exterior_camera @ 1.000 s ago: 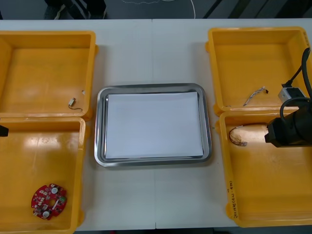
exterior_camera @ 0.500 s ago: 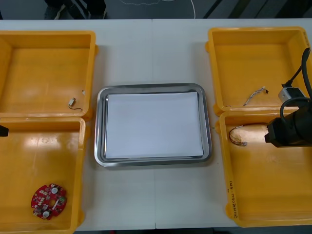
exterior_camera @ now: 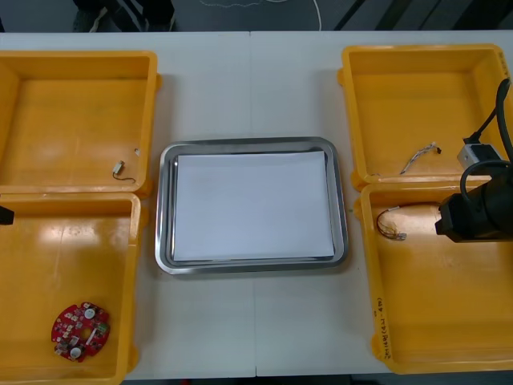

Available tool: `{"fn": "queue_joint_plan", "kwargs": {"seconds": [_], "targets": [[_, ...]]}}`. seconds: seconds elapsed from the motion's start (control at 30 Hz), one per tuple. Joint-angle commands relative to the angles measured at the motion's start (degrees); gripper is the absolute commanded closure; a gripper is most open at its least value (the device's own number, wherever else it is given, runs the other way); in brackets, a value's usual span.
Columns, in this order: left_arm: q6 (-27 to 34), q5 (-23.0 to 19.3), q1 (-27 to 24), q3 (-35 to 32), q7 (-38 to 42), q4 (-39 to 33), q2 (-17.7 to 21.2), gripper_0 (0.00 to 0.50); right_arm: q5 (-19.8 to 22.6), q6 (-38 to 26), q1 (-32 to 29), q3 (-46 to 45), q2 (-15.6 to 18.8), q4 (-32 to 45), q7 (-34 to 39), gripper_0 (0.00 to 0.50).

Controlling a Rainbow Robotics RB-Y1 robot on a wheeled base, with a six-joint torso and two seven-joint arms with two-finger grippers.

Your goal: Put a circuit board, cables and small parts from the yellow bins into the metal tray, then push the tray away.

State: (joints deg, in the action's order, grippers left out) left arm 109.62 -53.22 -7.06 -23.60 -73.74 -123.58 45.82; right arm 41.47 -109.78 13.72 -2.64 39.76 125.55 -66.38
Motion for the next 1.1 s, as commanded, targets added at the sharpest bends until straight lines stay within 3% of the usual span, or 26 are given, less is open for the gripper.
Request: {"fn": "queue_joint_plan", "kwargs": {"seconds": [0.03, 0.63, 0.83, 1.1], "targets": [[0.4, -0.4, 0.8, -1.8, -4.2, -1.5, 2.6, 0.0, 0.5, -0.2, -0.5, -1.8, 1.5, 1.9, 1.2, 0.0], [0.4, -0.6, 1.0, -1.6, -4.2, -1.6, 2.2, 0.0, 0.5, -0.2, -0.5, -1.8, 1.5, 1.9, 1.2, 0.0], [0.4, -1.0, 1.3, -0.7, -3.6, -3.9, 2.2, 0.0, 2.4, -0.2, -2.8, -1.8, 4.2, 0.1, 1.9, 0.0], [0.4, -0.9, 2.2, 3.7, -1.3, -4.9, 2.1, 0.0, 3.9, -0.2, -2.6, -1.9, 4.2, 0.1, 16.4, 0.0]]}}
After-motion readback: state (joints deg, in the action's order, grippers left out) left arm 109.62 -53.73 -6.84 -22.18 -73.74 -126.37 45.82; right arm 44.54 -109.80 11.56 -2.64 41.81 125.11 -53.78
